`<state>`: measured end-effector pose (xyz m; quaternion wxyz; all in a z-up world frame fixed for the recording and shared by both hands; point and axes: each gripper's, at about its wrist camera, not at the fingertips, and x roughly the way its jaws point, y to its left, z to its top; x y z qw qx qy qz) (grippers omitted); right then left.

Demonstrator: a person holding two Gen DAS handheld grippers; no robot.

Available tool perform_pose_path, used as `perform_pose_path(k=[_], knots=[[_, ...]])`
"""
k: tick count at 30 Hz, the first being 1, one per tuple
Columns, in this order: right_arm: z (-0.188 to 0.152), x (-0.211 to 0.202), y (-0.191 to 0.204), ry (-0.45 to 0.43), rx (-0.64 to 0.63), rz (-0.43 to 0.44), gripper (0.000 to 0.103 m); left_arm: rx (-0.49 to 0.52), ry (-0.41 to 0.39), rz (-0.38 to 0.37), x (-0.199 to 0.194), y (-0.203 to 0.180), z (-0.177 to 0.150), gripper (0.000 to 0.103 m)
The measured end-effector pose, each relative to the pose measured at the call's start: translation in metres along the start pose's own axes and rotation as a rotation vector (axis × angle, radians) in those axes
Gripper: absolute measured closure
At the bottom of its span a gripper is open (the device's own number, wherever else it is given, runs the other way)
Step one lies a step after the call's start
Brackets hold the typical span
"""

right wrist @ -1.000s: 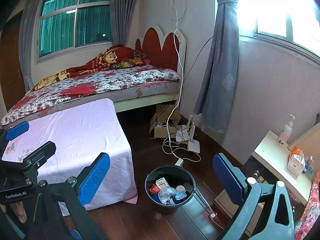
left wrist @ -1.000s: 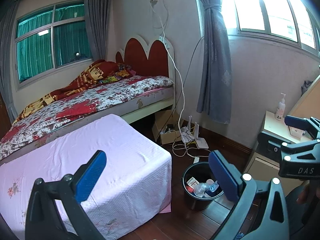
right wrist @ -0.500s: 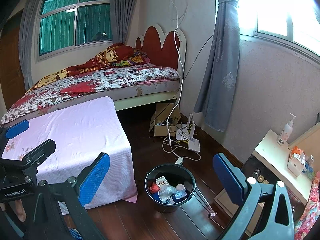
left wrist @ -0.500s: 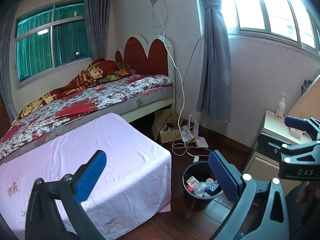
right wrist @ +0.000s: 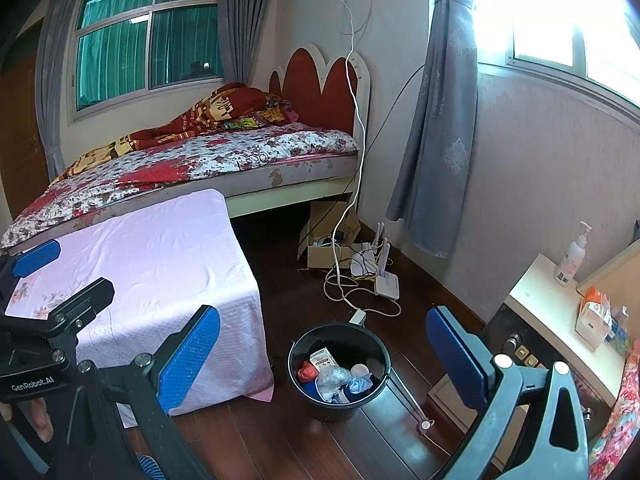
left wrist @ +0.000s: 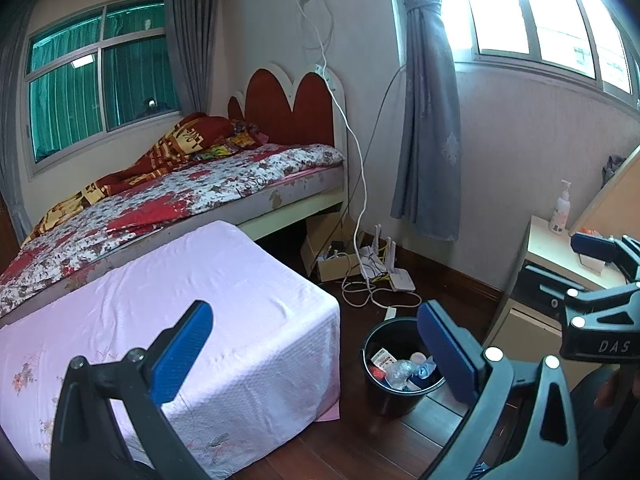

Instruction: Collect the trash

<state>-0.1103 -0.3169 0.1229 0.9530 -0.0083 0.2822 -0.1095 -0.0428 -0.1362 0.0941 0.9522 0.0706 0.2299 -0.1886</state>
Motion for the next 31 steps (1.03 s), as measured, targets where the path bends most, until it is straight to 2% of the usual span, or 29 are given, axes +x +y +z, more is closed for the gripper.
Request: perform_pose_path(k=[24, 31], knots=[[-0.016, 0.004, 0.003, 0.012, 0.007, -0.009, 0.000, 0.018, -0.013, -0.026, 0.003, -0.005, 0.001, 0.001], [-0.018, 0.005, 0.004, 0.016, 0.010, -0.012, 0.000, 0.015, -0.009, -0.083, 0.005, -0.003, 0.004, 0.001]])
